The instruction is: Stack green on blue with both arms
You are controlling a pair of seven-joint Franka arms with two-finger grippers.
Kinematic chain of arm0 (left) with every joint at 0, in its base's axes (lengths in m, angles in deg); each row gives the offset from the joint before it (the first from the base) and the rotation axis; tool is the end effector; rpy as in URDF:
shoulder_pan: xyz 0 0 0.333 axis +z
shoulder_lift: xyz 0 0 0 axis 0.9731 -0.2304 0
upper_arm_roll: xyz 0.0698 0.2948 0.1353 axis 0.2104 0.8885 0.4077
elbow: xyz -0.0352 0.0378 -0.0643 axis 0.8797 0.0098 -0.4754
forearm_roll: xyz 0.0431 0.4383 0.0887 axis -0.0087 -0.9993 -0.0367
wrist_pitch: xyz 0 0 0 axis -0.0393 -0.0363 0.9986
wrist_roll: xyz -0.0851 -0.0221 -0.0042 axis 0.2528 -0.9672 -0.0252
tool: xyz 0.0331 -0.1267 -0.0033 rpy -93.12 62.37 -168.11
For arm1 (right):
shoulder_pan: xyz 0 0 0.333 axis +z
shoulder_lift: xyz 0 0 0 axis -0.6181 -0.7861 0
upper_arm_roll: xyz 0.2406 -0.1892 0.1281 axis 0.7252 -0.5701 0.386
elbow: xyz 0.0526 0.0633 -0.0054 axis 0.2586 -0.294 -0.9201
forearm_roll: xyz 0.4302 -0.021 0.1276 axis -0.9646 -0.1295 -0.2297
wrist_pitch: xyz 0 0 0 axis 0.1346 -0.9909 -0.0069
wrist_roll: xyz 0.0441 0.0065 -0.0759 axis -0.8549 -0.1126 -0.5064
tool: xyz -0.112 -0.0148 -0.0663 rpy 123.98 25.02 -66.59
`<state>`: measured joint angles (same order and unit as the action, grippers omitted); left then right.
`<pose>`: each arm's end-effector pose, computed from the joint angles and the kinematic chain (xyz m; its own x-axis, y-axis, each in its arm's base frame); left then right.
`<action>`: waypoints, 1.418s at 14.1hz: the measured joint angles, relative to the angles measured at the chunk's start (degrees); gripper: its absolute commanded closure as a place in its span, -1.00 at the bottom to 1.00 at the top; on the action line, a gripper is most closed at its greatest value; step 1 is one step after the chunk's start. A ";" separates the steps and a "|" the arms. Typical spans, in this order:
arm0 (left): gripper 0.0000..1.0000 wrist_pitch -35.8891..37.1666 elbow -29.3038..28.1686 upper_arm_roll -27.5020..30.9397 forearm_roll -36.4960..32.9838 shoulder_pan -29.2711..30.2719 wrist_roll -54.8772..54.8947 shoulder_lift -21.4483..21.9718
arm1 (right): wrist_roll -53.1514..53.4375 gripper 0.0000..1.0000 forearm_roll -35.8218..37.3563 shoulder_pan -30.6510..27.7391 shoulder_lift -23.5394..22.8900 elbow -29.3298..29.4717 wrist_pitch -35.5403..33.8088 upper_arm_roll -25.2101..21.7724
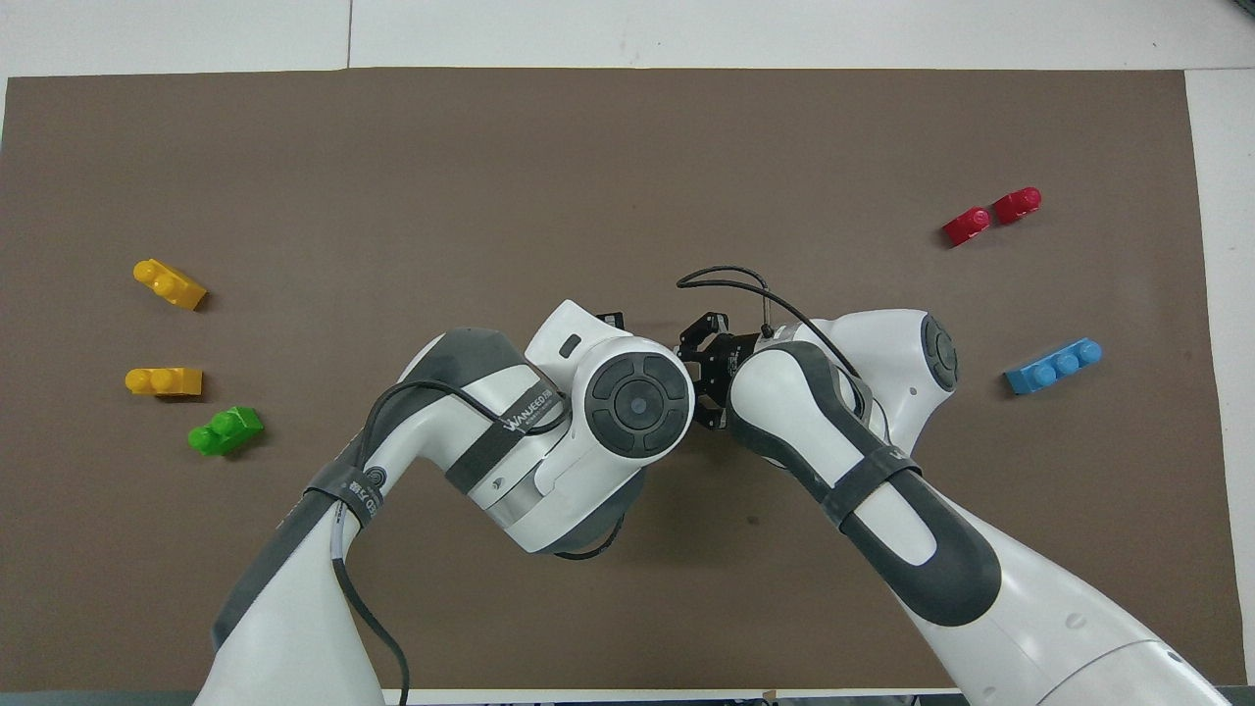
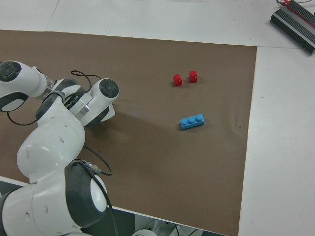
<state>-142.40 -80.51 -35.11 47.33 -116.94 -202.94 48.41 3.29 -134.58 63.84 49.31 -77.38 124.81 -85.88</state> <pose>0.5055 -0.4706 0.3279 -0.0471 0.9979 0.0435 0.9861 0.0395 0.1613 0.5604 0.2810 0.2159 0.0043 -0.7762 -0.6305 -0.9995 0.0171 -0.0278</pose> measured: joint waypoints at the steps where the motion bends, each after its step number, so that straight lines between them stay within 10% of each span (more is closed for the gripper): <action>1: 1.00 -0.01 0.27 -0.01 0.00 0.02 0.03 -0.37 | 0.00 1.00 0.00 0.00 0.00 0.00 0.00 0.00; 20: 1.00 -1.70 0.59 -0.63 0.12 -0.01 4.24 -2.43 | 0.35 1.00 0.00 0.15 0.01 -0.03 0.38 -0.01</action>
<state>-144.09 -79.92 -35.74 47.45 -116.96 -198.70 45.98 3.64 -134.58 63.99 49.32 -77.41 125.19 -85.89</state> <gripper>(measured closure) 0.652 0.652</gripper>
